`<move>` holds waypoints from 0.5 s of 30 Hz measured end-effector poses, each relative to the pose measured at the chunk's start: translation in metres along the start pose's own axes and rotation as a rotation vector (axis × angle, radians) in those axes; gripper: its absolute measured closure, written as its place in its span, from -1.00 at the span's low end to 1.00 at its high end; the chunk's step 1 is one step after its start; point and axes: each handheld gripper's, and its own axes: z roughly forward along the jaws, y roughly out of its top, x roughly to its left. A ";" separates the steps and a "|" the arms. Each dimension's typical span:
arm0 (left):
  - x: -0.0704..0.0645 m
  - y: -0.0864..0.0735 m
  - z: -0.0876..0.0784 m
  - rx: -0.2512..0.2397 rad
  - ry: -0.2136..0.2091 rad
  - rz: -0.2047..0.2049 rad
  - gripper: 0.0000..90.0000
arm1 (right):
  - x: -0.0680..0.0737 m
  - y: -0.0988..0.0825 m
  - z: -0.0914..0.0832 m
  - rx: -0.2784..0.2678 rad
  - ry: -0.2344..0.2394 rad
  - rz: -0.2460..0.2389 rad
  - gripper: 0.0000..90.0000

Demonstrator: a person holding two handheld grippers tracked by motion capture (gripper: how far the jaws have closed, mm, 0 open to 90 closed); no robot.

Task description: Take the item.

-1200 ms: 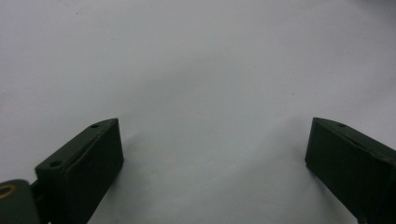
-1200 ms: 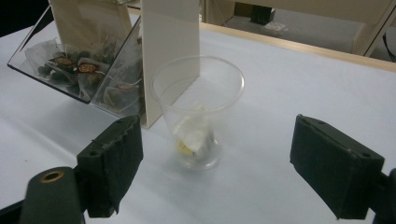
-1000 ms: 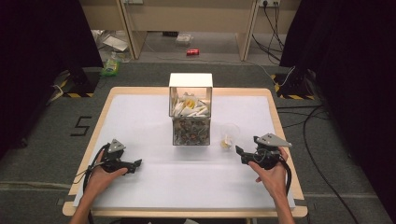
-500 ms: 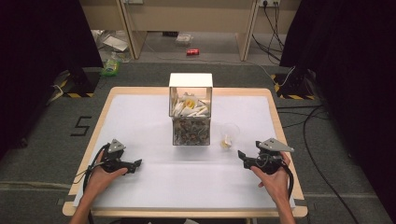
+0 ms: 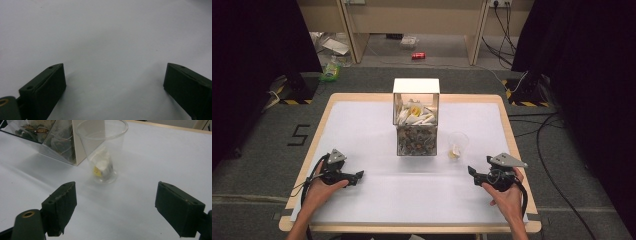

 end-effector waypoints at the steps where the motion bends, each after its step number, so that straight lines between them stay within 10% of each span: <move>1: 0.000 0.000 0.000 0.000 0.000 0.000 -0.93 | 0.000 -0.001 0.000 0.004 0.001 0.004 -0.59; 15: 0.000 0.000 0.000 0.000 0.001 0.000 -0.93 | 0.008 -0.011 0.001 0.034 0.012 -0.009 -0.60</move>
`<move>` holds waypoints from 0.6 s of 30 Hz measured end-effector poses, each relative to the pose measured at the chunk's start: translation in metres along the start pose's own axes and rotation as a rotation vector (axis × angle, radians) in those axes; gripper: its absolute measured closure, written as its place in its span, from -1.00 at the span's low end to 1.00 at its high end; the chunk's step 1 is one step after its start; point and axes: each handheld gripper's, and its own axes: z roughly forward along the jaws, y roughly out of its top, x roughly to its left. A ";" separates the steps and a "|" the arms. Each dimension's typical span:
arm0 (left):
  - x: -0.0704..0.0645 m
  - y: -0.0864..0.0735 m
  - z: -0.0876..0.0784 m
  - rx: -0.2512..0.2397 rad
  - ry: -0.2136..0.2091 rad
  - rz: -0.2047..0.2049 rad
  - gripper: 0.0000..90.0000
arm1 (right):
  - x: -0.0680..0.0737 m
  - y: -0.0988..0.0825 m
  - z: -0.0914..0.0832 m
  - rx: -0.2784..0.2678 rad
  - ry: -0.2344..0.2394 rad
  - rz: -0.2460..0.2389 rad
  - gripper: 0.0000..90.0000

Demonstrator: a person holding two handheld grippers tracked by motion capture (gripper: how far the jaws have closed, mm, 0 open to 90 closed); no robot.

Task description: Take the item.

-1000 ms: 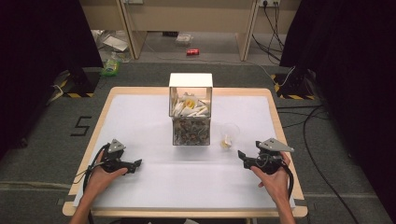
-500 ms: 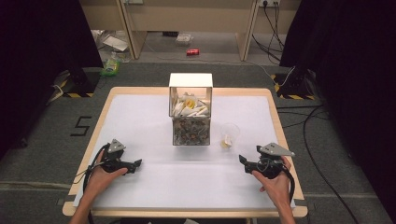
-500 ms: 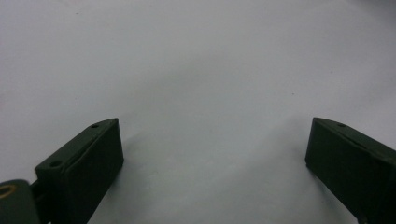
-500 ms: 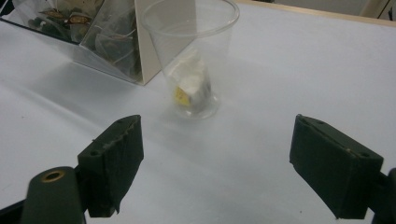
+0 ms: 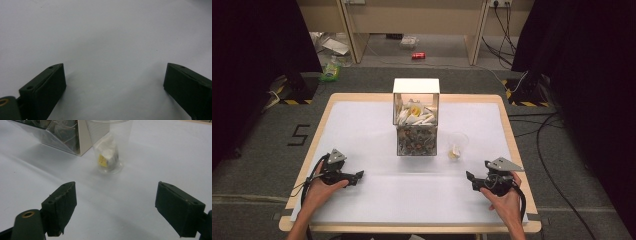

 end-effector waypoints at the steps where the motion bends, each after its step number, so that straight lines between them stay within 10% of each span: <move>1: 0.000 0.000 0.000 0.000 0.000 0.000 -0.93 | 0.001 -0.001 0.000 0.003 -0.002 -0.002 -0.61; 18: 0.000 0.000 0.000 0.000 0.001 0.001 -0.93 | 0.010 -0.017 -0.003 0.047 0.008 -0.019 -0.59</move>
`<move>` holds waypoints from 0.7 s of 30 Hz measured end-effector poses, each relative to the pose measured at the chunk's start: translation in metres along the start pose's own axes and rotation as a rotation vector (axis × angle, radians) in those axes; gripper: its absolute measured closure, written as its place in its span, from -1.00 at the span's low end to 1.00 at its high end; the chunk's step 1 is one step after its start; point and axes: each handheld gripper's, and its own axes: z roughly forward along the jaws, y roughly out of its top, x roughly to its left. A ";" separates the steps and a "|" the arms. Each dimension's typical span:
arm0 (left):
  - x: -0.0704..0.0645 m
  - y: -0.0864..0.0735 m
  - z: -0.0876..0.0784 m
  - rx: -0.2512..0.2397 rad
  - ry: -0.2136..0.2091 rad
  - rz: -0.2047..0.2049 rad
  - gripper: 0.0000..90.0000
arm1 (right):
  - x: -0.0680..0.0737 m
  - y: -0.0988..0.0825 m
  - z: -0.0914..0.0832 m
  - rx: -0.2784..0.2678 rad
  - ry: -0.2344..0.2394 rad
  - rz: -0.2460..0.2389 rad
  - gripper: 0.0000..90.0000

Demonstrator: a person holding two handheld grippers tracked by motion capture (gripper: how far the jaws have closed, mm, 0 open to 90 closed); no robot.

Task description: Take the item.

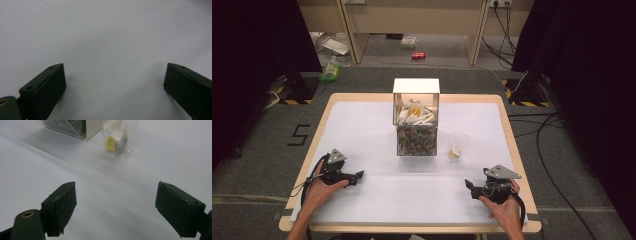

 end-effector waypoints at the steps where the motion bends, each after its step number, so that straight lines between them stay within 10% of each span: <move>1: 0.000 0.000 0.000 0.000 0.000 0.000 -0.93 | 0.000 -0.001 0.000 0.002 0.000 -0.001 -0.59; 21: 0.000 0.000 0.000 0.000 0.001 0.000 -0.93 | -0.001 -0.021 -0.006 0.072 -0.011 0.022 -0.61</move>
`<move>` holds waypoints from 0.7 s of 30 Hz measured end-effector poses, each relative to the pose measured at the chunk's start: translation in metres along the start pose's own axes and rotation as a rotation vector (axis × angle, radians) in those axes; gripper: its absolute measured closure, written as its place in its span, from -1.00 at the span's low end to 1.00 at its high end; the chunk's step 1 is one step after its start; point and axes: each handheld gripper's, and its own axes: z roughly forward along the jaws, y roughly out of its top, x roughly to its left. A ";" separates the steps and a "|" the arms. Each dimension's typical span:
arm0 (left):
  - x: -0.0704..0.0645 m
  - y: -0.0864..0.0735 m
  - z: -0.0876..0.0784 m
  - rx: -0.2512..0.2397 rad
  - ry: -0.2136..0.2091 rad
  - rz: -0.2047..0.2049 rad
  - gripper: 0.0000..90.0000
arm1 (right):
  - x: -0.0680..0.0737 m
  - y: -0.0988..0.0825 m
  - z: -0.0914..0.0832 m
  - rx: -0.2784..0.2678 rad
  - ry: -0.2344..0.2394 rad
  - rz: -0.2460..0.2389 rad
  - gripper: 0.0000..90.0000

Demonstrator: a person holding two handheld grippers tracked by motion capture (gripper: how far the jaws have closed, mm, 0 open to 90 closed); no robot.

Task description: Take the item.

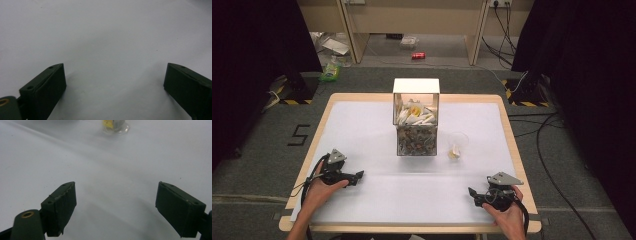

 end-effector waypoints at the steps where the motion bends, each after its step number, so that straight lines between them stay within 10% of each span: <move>1: 0.000 0.000 0.000 0.000 0.000 0.001 -0.93 | 0.000 -0.001 0.000 0.004 -0.005 -0.003 -0.61; 21: 0.000 0.000 0.000 0.000 0.001 0.001 -0.92 | 0.000 -0.013 0.001 0.018 -0.024 -0.031 -0.66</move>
